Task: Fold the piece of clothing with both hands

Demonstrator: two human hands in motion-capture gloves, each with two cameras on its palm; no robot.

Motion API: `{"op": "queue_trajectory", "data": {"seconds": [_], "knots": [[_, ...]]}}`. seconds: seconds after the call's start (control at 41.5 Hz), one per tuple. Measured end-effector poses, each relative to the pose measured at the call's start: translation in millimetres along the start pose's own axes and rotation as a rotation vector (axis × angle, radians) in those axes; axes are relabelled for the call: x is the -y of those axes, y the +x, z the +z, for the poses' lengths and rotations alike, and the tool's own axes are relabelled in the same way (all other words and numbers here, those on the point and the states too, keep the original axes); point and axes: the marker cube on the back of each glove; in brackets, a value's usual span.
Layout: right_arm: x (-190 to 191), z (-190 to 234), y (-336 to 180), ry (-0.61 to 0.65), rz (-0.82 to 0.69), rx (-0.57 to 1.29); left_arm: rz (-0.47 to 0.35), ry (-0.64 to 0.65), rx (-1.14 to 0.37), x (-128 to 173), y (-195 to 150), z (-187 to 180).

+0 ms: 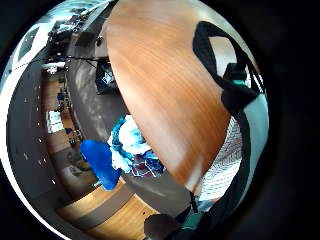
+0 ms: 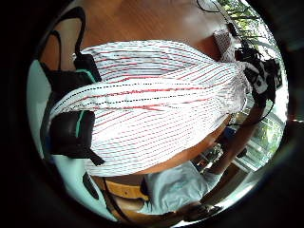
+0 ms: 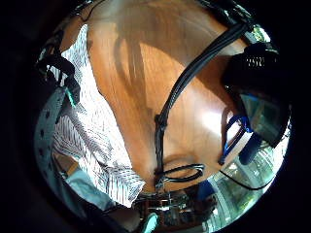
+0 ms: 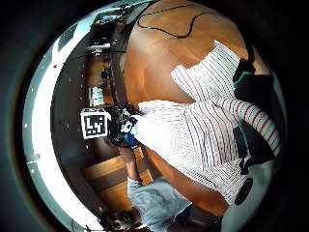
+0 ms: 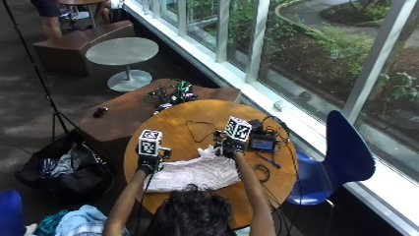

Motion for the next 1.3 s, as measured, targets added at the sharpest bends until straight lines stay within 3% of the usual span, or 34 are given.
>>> {"op": "queue_trajectory", "data": {"seconds": [0.072,0.145,0.241,0.289,0.362,0.506,0.627,0.796,0.916,1.013,1.133,1.302], "knots": [[-11,1,14,0.151,0.034,0.096,-0.038,0.137,0.034,-15,0,-5],[-43,4,29,0.342,0.144,0.163,-0.076,0.364,0.143,-29,2,-5],[-100,7,42,0.564,0.354,0.046,-0.050,0.709,0.256,-44,19,-3],[-120,12,50,0.604,0.446,-0.048,-0.043,0.770,0.292,-52,26,4],[-139,25,63,0.571,0.552,-0.152,-0.048,0.649,0.307,-56,31,35],[-149,54,68,0.377,0.637,-0.168,-0.036,0.369,0.138,-47,41,73],[-142,67,70,0.305,0.637,-0.133,-0.025,0.280,0.045,-45,38,82],[-133,68,74,0.350,0.609,-0.041,-0.015,0.306,0.018,-43,35,82],[-121,39,45,0.478,0.503,0.150,0.008,0.335,0.035,-43,31,76],[-97,13,4,0.568,0.375,0.212,-0.010,0.370,0.006,-74,26,49],[-50,-2,-84,0.618,0.173,0.125,-0.045,0.467,-0.081,-107,5,23],[19,62,-202,0.519,-0.088,-0.165,-0.163,0.551,-0.174,-162,-31,6]]}}
